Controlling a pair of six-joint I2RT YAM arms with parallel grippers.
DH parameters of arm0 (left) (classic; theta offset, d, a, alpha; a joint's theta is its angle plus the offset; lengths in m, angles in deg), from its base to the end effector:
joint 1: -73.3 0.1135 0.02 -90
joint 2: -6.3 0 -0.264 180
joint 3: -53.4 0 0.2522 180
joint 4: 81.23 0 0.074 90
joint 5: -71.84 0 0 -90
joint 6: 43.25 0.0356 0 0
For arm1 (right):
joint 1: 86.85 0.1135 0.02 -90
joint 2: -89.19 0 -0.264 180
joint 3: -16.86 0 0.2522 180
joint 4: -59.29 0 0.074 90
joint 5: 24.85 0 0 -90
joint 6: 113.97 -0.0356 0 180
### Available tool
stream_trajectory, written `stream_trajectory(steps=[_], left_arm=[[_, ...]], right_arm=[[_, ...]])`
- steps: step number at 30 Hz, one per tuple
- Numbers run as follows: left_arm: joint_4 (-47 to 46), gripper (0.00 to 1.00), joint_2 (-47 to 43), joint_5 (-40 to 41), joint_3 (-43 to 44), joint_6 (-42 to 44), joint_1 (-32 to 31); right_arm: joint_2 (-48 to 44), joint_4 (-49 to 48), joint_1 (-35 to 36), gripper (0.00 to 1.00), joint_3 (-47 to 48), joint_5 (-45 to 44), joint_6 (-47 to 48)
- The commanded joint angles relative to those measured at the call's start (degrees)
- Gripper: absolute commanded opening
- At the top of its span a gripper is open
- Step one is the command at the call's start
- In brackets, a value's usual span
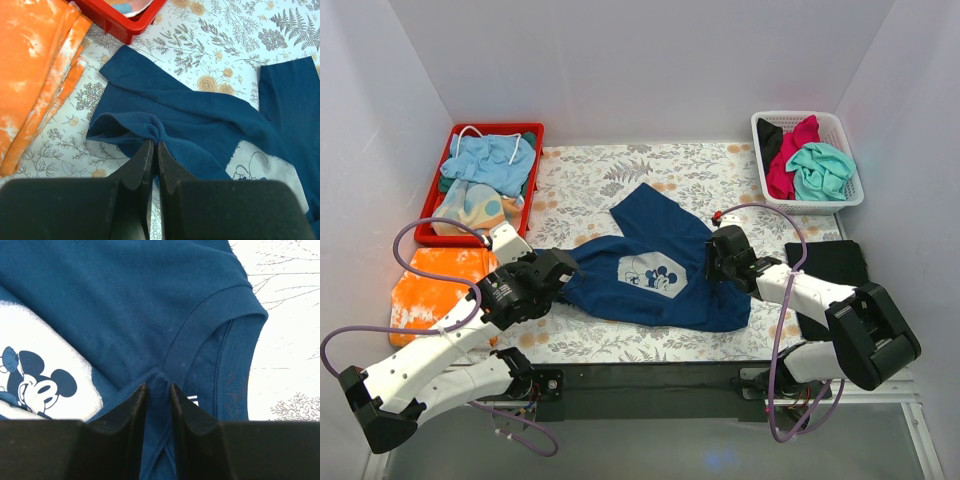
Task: Fold and stack the t-shirts
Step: Flatten out the tshirt
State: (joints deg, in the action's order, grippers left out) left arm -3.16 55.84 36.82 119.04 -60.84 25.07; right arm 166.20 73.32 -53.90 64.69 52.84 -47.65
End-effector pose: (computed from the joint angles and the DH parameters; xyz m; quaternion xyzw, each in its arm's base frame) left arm 0.1119 -0.0815 0.3010 -0.5233 0.6924 -0.1163 0.4829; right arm 0.2224 0.1351 0.1733 -0.0313 0.9130 0.1006 0.3942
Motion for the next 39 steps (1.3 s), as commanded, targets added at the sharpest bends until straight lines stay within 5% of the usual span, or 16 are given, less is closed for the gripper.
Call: stream_trajectory(steps=[1,6,23,26,27,28,39], left_arm=[[0.73,0.00,-0.67,1.45,0.59,-0.60,-0.20],[0.64,0.00,-0.32,1.36,0.50,-0.60,-0.20],[1.43,0.00,-0.67,1.44,0.68,-0.87,-0.20],[1.34,0.00,-0.76,1.44,0.68,-0.78,-0.20],[1.34,0.00,-0.76,1.53,0.68,-0.87,-0.20],[1.43,0.00,-0.76,1.45,0.68,-0.87,-0.20],[0.73,0.00,-0.41,1.71,2.00,-0.16,-0.20]], right_arm=[[-1.16,-0.36,-0.34,0.41,1.36,-3.76,0.91],[-1.61,-0.36,-1.48,0.55,0.83,-3.86,1.62],[1.21,-4.58,-2.80,0.43,-2.07,6.25,-0.05],[1.30,-4.32,-2.80,0.28,-2.33,6.34,-0.57],[1.12,-4.14,-2.80,0.08,-2.34,6.08,-0.75],[1.03,-3.79,-2.80,0.01,-2.42,5.73,-0.84],[-12.75,5.43,-2.80,0.01,0.74,-0.25,-0.05]])
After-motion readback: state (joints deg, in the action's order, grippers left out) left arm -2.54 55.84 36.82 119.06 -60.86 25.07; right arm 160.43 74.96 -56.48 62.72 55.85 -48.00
